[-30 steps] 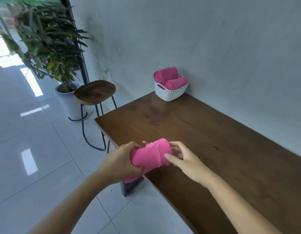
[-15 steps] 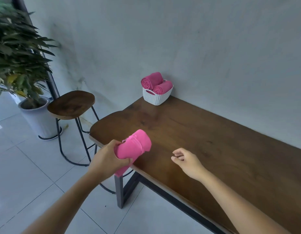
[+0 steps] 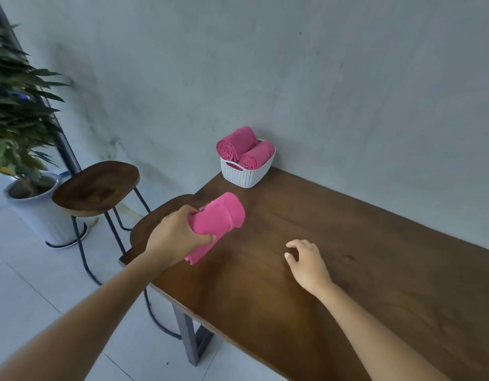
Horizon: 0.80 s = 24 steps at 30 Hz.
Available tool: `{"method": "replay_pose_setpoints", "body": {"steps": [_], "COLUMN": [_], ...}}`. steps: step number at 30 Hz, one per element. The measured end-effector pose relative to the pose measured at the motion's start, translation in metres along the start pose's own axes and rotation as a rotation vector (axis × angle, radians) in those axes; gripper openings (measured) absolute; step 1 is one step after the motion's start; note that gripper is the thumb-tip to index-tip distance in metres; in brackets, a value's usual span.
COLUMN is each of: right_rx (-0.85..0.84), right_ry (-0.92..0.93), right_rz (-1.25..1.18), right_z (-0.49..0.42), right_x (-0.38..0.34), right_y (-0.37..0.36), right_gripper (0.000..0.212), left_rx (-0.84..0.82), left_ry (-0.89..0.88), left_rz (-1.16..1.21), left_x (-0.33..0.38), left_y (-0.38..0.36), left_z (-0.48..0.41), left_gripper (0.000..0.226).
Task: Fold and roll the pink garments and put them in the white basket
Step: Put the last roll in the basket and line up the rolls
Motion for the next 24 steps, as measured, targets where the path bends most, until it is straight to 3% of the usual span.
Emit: {"method": "replay_pose_setpoints", "body": {"steps": [3, 8, 18, 24], "right_rx": [0.048, -0.017, 0.012, -0.001], "right_ry": [0.053, 0.125, 0.141, 0.118], "right_rz": [0.103, 0.254, 0.304, 0.296], "right_z": [-0.027, -0.065, -0.076, -0.074], "right_x": [0.001, -0.001, 0.0, -0.001], "right_y": [-0.002, -0.023, -0.031, -0.032], "right_gripper": [0.038, 0.08, 0.065, 0.062], "left_rx": [0.032, 0.1, 0.218, 0.184], "left_ry": [-0.009, 0.01, 0.048, 0.054], "left_rz": [0.008, 0.011, -0.026, -0.063], "left_x": [0.019, 0.061, 0.127, 0.154], "left_y": [0.009, 0.013, 0.026, 0.026], "left_z": [-0.043, -0.117, -0.238, -0.294], "left_gripper": [0.08, 0.074, 0.062, 0.064]}}
Point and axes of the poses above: each hand's wrist, its own z-axis away from the middle knuckle, its own y-axis out of the back of the hand, x = y × z, the point moved 9 cm from there along -z, towards the middle knuckle, and after that the axes turned 6 degrees about -z, right-handed, at the moved point
